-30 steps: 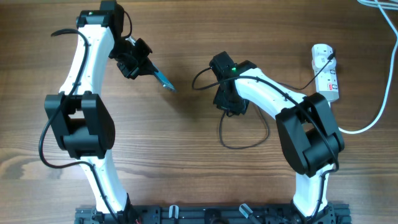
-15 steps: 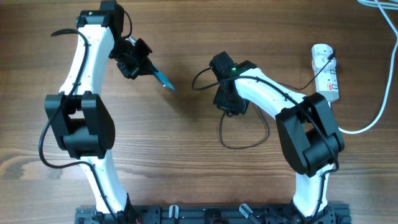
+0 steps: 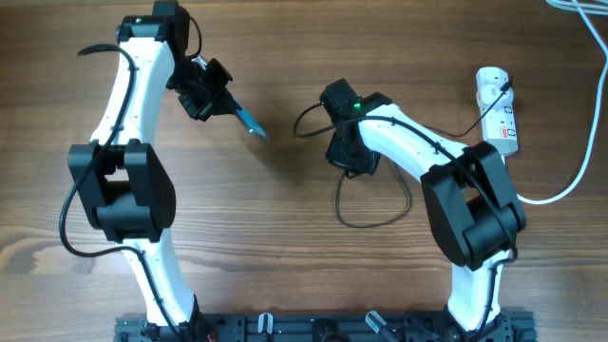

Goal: Plug charger to phone and switch on socket
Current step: 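Lower the right gripper and grasp the black USB-C cable end, then lift the cable end with the right gripper and insert it into the phone's bottom port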

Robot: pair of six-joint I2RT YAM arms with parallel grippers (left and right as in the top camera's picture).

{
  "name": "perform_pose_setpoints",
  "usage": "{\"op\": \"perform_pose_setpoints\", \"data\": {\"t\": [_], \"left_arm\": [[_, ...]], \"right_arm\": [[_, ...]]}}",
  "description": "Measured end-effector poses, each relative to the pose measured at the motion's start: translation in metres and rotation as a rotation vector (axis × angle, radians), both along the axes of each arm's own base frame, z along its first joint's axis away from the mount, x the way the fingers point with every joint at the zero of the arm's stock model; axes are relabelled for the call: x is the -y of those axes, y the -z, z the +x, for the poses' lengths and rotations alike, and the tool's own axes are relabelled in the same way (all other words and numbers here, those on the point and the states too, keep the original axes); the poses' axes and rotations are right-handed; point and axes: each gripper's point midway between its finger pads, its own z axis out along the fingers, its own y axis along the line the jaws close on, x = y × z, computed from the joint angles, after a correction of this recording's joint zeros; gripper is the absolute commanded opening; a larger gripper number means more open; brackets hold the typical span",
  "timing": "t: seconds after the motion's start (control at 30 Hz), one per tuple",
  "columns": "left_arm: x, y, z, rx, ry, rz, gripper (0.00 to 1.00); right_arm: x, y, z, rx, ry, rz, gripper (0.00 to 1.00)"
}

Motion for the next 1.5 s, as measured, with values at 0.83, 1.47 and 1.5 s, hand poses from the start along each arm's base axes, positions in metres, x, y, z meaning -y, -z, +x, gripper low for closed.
{"op": "perform_pose_setpoints", "data": {"t": [0.83, 1.47, 1.5], "left_arm": [[0.109, -0.071, 0.05, 0.482, 0.316, -0.491, 0.06], [0.137, -0.1, 0.03, 0.563, 0.459, -0.693, 0.04], [0.137, -0.099, 0.028, 0.564, 0.467, -0.698, 0.04]], "right_arm": [[-0.047, -0.151, -0.018, 0.256, -0.446, 0.373, 0.04], [-0.056, -0.211, -0.054, 0.367, -0.731, 0.515, 0.05], [-0.056, -0.21, -0.054, 0.367, -0.731, 0.514, 0.05]]}}
